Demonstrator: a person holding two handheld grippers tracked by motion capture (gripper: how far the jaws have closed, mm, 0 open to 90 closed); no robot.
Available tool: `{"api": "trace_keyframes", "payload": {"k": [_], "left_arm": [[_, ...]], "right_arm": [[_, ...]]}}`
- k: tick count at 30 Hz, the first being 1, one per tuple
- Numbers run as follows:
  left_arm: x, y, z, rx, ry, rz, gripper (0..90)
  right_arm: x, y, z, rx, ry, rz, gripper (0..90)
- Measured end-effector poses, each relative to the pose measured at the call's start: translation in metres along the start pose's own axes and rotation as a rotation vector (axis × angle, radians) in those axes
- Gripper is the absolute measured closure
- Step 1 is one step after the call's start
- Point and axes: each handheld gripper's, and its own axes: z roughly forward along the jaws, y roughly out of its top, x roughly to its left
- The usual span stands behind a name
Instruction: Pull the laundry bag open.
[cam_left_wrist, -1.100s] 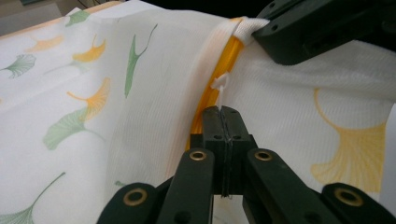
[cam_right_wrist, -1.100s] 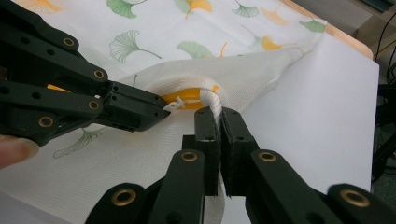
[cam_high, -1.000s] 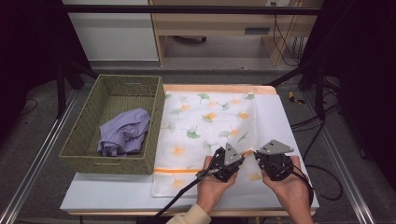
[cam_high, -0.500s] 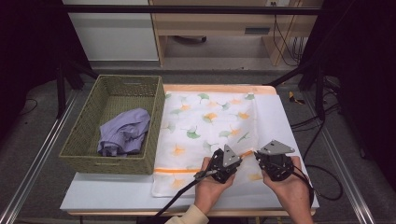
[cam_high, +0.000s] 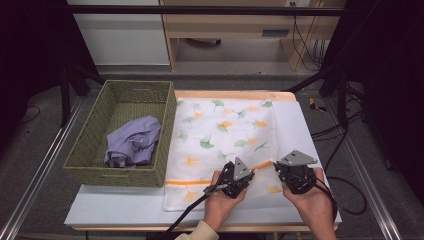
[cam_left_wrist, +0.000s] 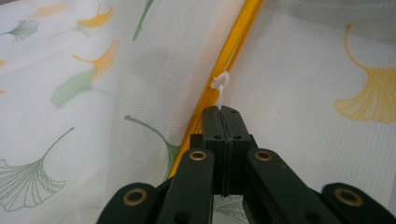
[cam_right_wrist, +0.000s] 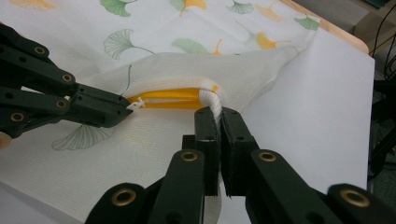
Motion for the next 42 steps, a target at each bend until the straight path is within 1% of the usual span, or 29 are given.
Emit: {"api": "trace_keyframes", "payload": {"k": [3,4,7,10,20,21,23,24,26,27,29,30,32,34,36,37,40,42], "left_arm": [[0.001,-0.001,0.000,0.003,-0.001,-0.005,90.0],[0.000,-0.001,-0.001,0.003,-0.001,-0.005,90.0],[0.000,-0.002,-0.002,0.006,-0.002,-0.005,90.0],[0.000,-0.003,-0.001,0.005,-0.005,-0.010,90.0],[0.001,-0.006,-0.002,0.017,-0.007,-0.006,90.0],[0.001,-0.007,-0.003,0.023,-0.004,-0.007,90.0],[0.001,-0.007,-0.003,0.024,-0.004,-0.007,90.0],[0.001,-0.007,-0.004,0.029,0.001,-0.002,90.0],[0.001,-0.008,-0.006,0.035,0.005,0.003,90.0],[0.001,-0.008,-0.007,0.051,0.010,0.009,90.0],[0.002,-0.009,-0.007,0.053,0.013,0.009,90.0],[0.003,-0.011,-0.008,0.058,0.014,0.004,90.0],[0.004,-0.012,-0.009,0.062,0.016,0.007,90.0],[0.005,-0.014,-0.012,0.059,0.017,-0.004,90.0],[0.006,-0.016,-0.014,0.066,0.024,-0.006,90.0],[0.007,-0.017,-0.015,0.069,0.024,-0.008,90.0],[0.008,-0.021,-0.018,0.070,0.031,-0.018,90.0],[0.009,-0.022,-0.019,0.074,0.036,-0.016,90.0]], "right_arm": [[-0.001,-0.002,0.001,-0.002,0.001,0.014,87.0],[-0.002,-0.002,0.001,-0.001,0.001,0.008,87.0],[-0.003,-0.004,0.002,0.001,-0.003,0.022,87.0],[-0.004,-0.007,0.003,-0.003,-0.001,0.022,87.0],[-0.008,-0.018,0.005,-0.006,0.001,0.053,87.0],[-0.009,-0.021,0.006,-0.007,0.003,0.062,86.9],[-0.010,-0.022,0.006,-0.013,0.003,0.062,87.0],[-0.010,-0.024,0.006,-0.017,0.007,0.071,87.0],[-0.011,-0.027,0.007,-0.021,0.006,0.073,87.0],[-0.011,-0.030,0.008,-0.028,0.009,0.086,87.0],[-0.011,-0.031,0.009,-0.031,0.013,0.094,87.0],[-0.012,-0.034,0.010,-0.042,0.011,0.098,87.0],[-0.013,-0.036,0.010,-0.044,0.015,0.107,87.0],[-0.014,-0.038,0.010,-0.045,0.013,0.118,87.0],[-0.016,-0.040,0.011,-0.052,0.014,0.115,87.0],[-0.017,-0.041,0.011,-0.049,0.014,0.124,86.9],[-0.017,-0.043,0.011,-0.059,0.015,0.133,87.0],[-0.017,-0.044,0.011,-0.062,0.016,0.141,86.9]]}}
